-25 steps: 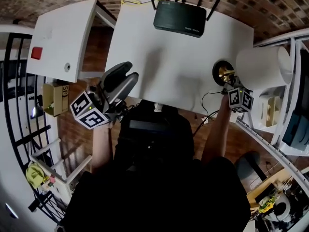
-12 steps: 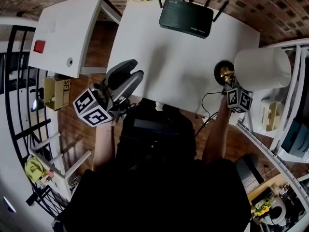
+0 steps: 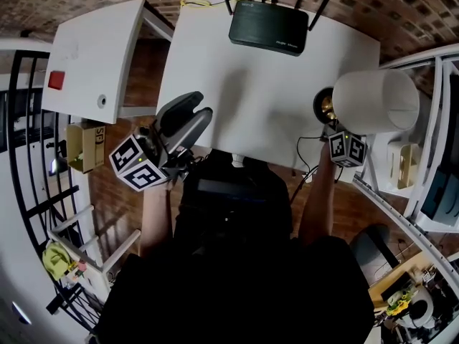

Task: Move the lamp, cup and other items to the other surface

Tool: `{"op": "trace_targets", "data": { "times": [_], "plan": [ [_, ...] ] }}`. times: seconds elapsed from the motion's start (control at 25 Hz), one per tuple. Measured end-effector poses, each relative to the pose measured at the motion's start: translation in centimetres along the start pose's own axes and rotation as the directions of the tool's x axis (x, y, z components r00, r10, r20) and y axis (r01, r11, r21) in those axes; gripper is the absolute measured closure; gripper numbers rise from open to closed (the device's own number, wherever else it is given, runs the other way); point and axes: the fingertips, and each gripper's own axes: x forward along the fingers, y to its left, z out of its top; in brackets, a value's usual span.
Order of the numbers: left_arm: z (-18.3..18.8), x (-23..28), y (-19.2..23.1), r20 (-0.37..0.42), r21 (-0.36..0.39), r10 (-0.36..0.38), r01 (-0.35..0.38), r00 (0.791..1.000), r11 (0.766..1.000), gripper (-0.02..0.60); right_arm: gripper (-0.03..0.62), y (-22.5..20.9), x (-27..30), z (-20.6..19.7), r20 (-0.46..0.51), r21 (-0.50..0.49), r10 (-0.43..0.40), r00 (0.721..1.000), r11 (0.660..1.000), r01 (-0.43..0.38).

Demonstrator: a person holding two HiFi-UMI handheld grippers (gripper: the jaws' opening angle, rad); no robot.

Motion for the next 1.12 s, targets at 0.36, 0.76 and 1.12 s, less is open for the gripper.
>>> {"op": "trace_targets", "data": {
  "times": [0.36,0.76,1.12],
  "plan": [
    [-0.5,-0.1,-0.8,-0.009,0.004,-0.011,0.011,1.000,1.000,0.417,0.498,-0.1,-1.0,-0.6,0.006,0.086,-0.019,1.000,0.996,0.019],
    [-1.0,-0.9,-2.2,-0.010,-0.006,-0.037,0.037,0.999,0.999,0.417,0.487,0.4,-2.4,-0.3,-0.025,0.071,-0.026,0.999,0.997,0.028],
    [-0.8,-1.8,-2.6,-0.022,-0.025,-0.128,0.127,0.992,0.992,0.417,0.473,0.8,-3.9,-0.5,-0.081,0.083,-0.083,0.993,0.993,0.090]
  ]
}}
